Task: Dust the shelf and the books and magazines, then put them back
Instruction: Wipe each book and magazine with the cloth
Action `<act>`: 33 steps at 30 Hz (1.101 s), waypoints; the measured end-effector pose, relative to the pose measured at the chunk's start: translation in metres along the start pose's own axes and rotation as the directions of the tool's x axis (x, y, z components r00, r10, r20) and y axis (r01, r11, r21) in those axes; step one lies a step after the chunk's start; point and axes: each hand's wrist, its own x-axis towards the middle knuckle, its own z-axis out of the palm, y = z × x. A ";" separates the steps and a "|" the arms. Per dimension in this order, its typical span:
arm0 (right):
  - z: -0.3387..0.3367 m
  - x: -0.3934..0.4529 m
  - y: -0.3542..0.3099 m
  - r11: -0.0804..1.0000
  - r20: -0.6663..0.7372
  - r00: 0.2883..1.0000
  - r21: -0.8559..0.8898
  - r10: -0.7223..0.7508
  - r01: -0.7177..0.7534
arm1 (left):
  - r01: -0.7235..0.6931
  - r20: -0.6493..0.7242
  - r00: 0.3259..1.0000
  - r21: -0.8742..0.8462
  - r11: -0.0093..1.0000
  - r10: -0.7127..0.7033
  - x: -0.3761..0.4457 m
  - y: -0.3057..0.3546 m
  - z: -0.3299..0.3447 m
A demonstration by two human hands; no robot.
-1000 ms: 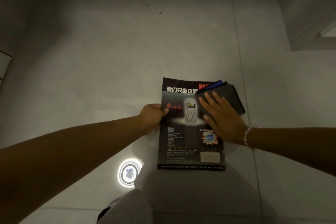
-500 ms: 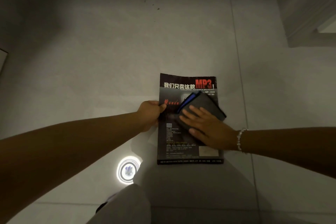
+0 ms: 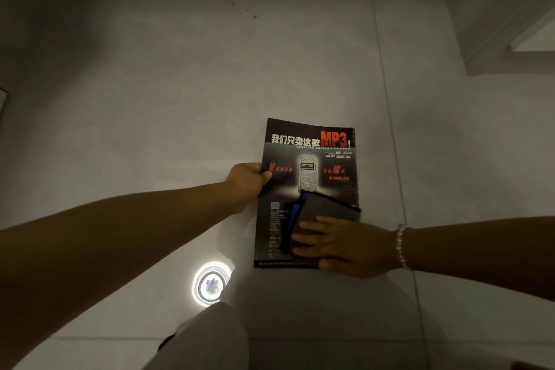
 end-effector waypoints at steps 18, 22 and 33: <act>-0.097 -0.011 0.074 0.152 -0.203 0.335 0.973 0.920 0.171 | -0.118 -0.031 0.993 -0.157 0.980 0.114 -0.015 0.028 -0.014; -0.126 -0.009 0.078 -0.066 -0.054 0.340 0.941 0.939 0.332 | -0.207 -0.059 0.978 -0.106 0.973 0.202 -0.017 0.048 -0.023; -0.142 -0.002 0.054 0.050 -0.127 0.383 0.978 0.915 0.205 | -0.389 -0.168 0.918 -0.219 0.895 0.358 -0.036 0.071 -0.022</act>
